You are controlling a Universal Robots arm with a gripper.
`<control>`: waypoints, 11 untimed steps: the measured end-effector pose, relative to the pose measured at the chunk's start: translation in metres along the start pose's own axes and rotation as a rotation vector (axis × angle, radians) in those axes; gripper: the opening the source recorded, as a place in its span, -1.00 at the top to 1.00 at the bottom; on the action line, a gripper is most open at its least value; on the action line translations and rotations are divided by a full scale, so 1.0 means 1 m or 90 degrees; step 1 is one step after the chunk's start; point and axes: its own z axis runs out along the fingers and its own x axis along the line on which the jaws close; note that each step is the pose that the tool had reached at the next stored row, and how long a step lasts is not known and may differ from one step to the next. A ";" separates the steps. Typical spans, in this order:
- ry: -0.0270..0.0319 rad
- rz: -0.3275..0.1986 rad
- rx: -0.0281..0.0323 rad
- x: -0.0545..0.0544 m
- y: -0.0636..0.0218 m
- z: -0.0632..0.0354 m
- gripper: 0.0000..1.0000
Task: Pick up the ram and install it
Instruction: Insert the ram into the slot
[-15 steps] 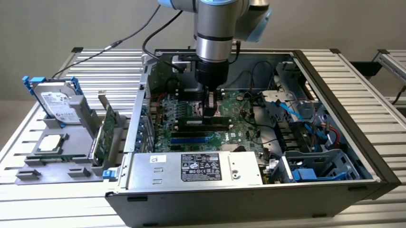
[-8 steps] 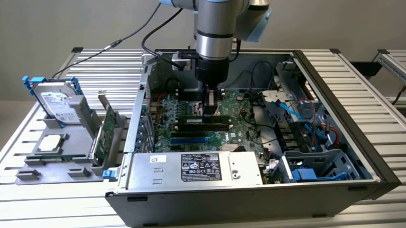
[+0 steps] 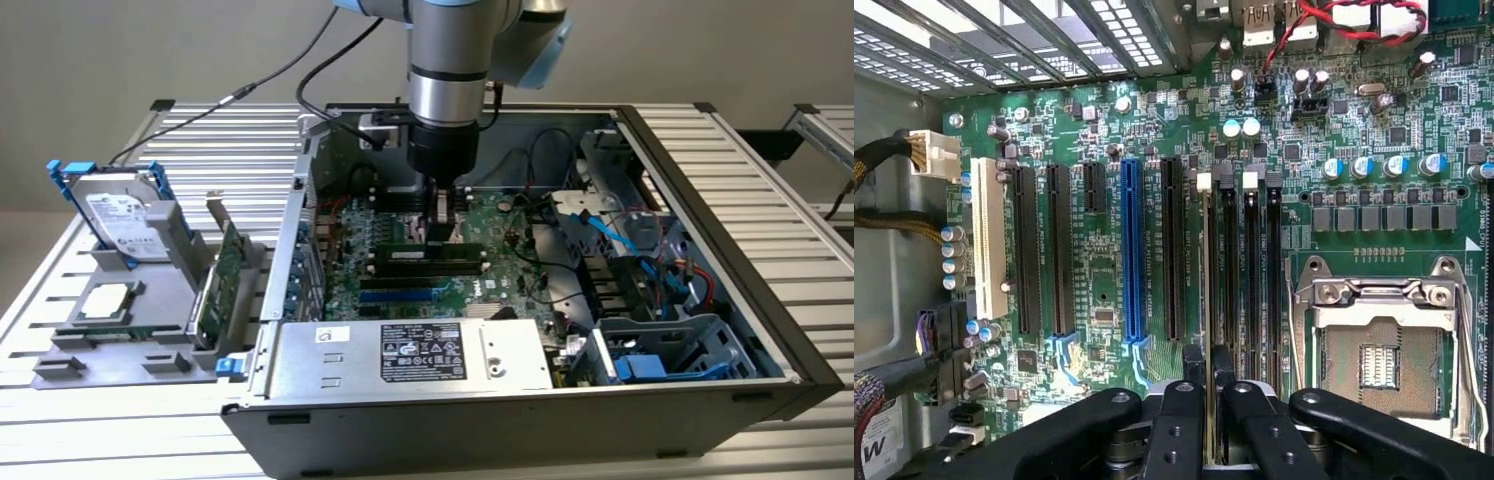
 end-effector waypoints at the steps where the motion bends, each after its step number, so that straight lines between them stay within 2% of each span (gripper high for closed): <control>1: 0.0000 -0.002 0.0006 0.000 0.0003 0.0005 0.72; 11: -0.0019 -0.024 0.0089 -0.001 0.0008 0.0038 0.72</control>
